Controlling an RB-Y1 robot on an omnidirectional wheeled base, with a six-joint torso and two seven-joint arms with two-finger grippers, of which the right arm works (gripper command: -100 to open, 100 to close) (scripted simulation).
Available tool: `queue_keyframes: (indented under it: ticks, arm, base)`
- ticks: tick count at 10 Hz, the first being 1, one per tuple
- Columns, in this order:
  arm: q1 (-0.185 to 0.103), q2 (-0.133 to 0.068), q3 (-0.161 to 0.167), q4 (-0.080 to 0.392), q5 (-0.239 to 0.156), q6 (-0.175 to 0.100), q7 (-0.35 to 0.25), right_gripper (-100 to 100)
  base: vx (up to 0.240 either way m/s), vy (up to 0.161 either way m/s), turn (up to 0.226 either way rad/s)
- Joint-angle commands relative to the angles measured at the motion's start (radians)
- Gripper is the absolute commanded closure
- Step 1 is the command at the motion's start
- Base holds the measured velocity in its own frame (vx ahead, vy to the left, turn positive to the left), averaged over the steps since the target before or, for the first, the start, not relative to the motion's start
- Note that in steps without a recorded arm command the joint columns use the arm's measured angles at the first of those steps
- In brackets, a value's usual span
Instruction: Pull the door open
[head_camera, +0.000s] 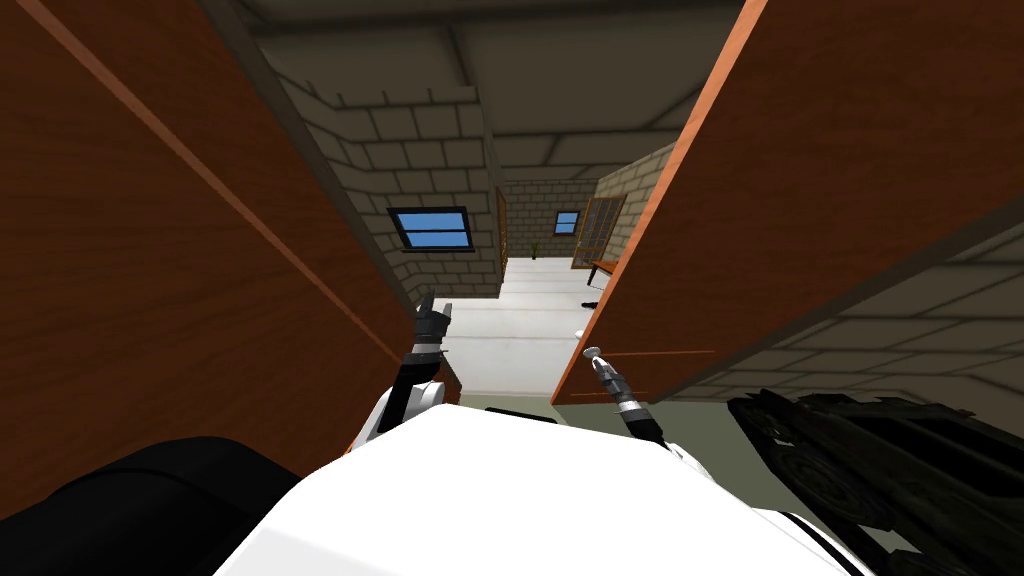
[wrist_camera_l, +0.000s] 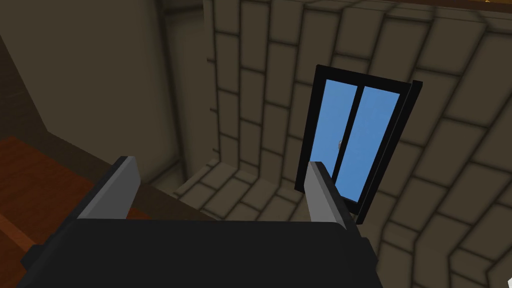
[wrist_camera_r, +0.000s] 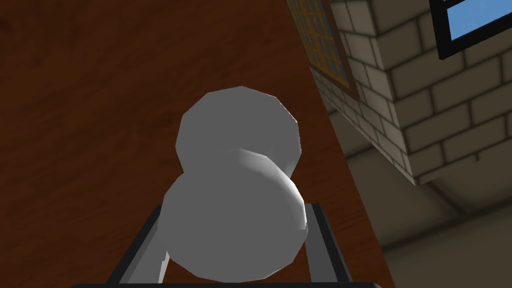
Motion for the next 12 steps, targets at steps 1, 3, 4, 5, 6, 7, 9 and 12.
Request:
queue_keyframes:
  ticks: [1, 3, 4, 5, 6, 7, 9, 12]
  arm:
    - [0.002, 0.008, 0.005, -0.005, -0.01, 0.006, -0.044, 100]
    - [0.003, 0.01, 0.006, -0.01, -0.021, 0.012, -0.082, 100]
    - [0.003, 0.012, 0.008, -0.015, -0.032, 0.018, -0.12, 100]
    - [0.004, 0.015, 0.009, -0.02, -0.044, 0.024, -0.146, 100]
    - [0.004, 0.015, 0.009, -0.02, -0.044, 0.024, -0.16, 100]
    - [0.004, 0.017, 0.011, -0.025, -0.055, 0.03, -0.196, 100]
    - [0.005, 0.02, 0.012, -0.031, -0.067, 0.036, -0.238, 100]
    - [0.006, 0.025, 0.016, -0.042, -0.092, 0.05, -0.317, 100]
  base:
    - [-0.04, -0.028, 0.063]
    - [-0.049, -0.04, 0.082]
    - [-0.036, -0.023, 0.055]
    - [-0.052, -0.036, 0.112]
    - [-0.043, -0.028, 0.05]
    - [-0.039, -0.031, 0.072]
    - [-0.06, -0.039, 0.075]
    - [-0.036, -0.023, 0.056]
